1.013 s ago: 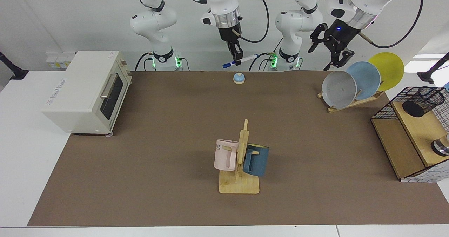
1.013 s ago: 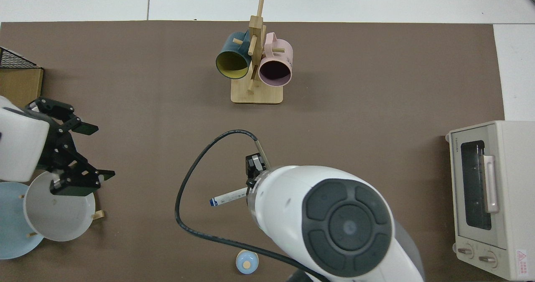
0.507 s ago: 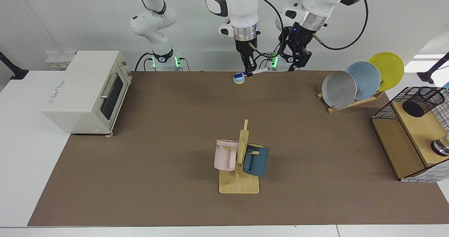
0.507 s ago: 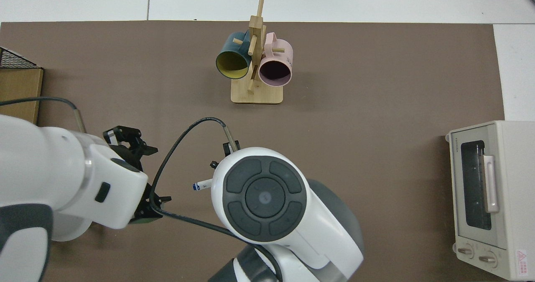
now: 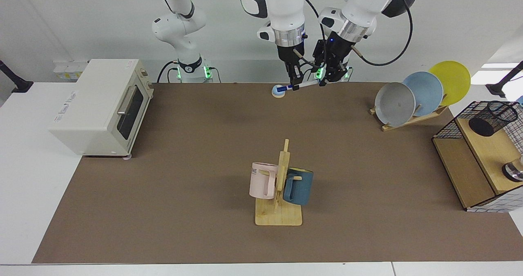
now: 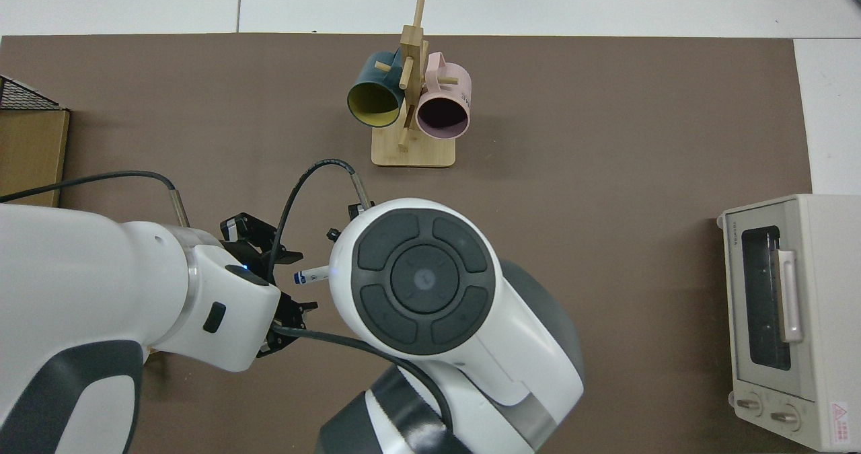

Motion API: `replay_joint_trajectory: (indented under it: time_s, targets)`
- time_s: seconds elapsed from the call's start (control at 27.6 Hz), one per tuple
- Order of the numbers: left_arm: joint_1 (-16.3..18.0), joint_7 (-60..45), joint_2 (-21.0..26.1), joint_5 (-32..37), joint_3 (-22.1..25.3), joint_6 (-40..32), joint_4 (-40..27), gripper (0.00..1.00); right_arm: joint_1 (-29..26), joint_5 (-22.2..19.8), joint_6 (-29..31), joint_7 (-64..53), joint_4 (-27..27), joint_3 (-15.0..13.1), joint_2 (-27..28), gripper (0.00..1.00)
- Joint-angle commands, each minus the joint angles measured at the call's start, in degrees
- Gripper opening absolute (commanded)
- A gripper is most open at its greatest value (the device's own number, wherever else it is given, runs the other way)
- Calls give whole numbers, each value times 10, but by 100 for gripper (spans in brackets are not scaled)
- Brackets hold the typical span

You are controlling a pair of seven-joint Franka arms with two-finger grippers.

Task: Put markers into pen holder

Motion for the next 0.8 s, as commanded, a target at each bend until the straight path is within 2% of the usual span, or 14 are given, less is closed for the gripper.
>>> replay_joint_trajectory:
  time_s: [0.0, 0.18, 0.76]
  targets:
    - [-8, 4, -19, -15, 2, 29, -30, 60, 0, 16, 23, 27, 13, 2, 13, 0]
    - [-9, 3, -16, -15, 1, 34, -29, 49, 1, 21, 40, 46, 13, 2, 21, 0]
    - [-12, -4, -6, -15, -28, 55, -30, 47, 3, 22, 43, 20, 13, 3, 23, 0]
